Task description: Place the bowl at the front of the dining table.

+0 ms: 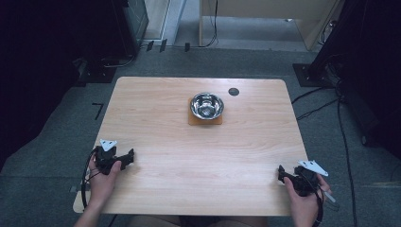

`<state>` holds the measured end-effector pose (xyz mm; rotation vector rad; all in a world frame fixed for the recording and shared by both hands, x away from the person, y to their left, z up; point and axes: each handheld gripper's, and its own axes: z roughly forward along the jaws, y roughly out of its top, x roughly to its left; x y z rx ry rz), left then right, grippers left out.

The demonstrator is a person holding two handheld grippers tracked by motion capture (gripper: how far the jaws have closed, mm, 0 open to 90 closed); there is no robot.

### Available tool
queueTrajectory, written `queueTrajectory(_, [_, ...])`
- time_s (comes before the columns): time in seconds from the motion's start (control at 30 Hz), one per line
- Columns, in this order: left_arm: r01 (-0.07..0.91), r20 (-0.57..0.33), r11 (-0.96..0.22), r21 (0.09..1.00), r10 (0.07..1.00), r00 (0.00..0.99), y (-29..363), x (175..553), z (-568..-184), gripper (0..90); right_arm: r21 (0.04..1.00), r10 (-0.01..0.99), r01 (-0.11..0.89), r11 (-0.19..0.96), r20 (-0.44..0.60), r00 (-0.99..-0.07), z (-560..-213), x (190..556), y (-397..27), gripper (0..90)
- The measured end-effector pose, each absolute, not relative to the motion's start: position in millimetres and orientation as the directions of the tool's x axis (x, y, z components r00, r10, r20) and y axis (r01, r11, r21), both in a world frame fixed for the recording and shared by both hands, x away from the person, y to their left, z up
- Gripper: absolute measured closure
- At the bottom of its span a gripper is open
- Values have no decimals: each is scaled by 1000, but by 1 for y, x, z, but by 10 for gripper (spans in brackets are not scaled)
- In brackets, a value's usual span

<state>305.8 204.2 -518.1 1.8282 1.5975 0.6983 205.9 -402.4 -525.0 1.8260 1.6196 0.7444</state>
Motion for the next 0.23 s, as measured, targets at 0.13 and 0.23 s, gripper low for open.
queueTrajectory(0.13, [672,-2,-90,735,991,135,204,306,-518,146,740,993,666,-97,29,113,-525,205,-401,183])
queueTrajectory(0.23, [672,-2,-90,735,991,134,204,306,-518,146,740,993,666,-98,29,113,-525,205,-401,183])
